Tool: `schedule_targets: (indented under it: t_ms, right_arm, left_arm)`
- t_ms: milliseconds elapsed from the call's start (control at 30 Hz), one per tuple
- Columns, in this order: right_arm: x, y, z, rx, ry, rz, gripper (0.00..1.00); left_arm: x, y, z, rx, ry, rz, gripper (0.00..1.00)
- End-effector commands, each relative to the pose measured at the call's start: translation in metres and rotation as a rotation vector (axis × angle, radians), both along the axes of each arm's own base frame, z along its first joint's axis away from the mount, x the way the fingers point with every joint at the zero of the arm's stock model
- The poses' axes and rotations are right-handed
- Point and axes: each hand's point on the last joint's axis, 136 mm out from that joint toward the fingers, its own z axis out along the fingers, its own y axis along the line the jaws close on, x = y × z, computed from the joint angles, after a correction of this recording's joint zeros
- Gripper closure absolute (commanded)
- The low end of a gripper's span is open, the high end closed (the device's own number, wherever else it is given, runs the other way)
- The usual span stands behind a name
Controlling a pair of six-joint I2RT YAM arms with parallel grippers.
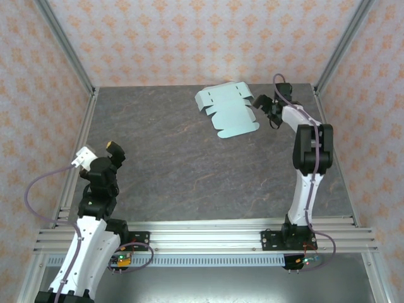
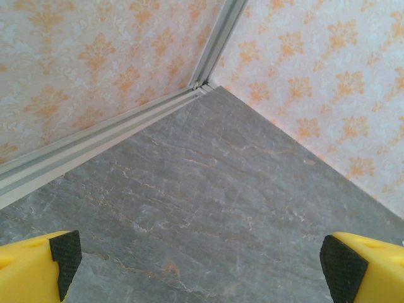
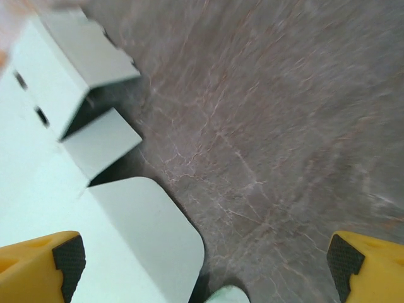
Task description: Fold the paper box
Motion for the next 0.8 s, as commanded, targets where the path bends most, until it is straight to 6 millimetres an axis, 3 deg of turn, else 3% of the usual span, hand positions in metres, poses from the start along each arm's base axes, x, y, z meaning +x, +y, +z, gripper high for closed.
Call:
schedule_targets:
  t_ms: [0, 67, 167, 333, 433, 633, 767]
  right_arm:
    - [0.0, 0.026, 0.004, -0.133, 0.072, 0.132, 0.01]
    - [0.004, 0.027, 0.0, -0.286, 0.102, 0.171, 0.01]
    - [0.011, 0.019, 0.002, -0.542, 0.126, 0.233, 0.01]
    - [0.015, 0.044, -0.013, -0.555, 0.147, 0.364, 0.01]
    - [0.01, 0.058, -0.024, -0.649, 0.173, 0.414, 0.01]
    - [-0.011, 0.072, -0.034, -0.854, 0.246, 0.514, 0.01]
    - [-0.04, 0.077, -0.048, -0.878, 0.321, 0.565, 0.01]
  left_arm:
    - [-0.009, 0.012, -0.004, -0.021, 0.082, 0.092, 0.0]
    - [-0.005, 0.013, -0.002, -0.009, 0.129, 0.096, 0.0]
    - [-0.017, 0.03, 0.0, -0.013, 0.195, 0.242, 0.0]
    - [-0.005, 0.026, 0.001, -0.009, 0.231, 0.207, 0.0]
    - [0.002, 0.021, -0.003, -0.047, 0.21, 0.184, 0.0]
    - [0.006, 0.016, -0.006, -0.066, 0.203, 0.152, 0.0]
    - [0.01, 0.014, -0.006, -0.064, 0.195, 0.133, 0.0]
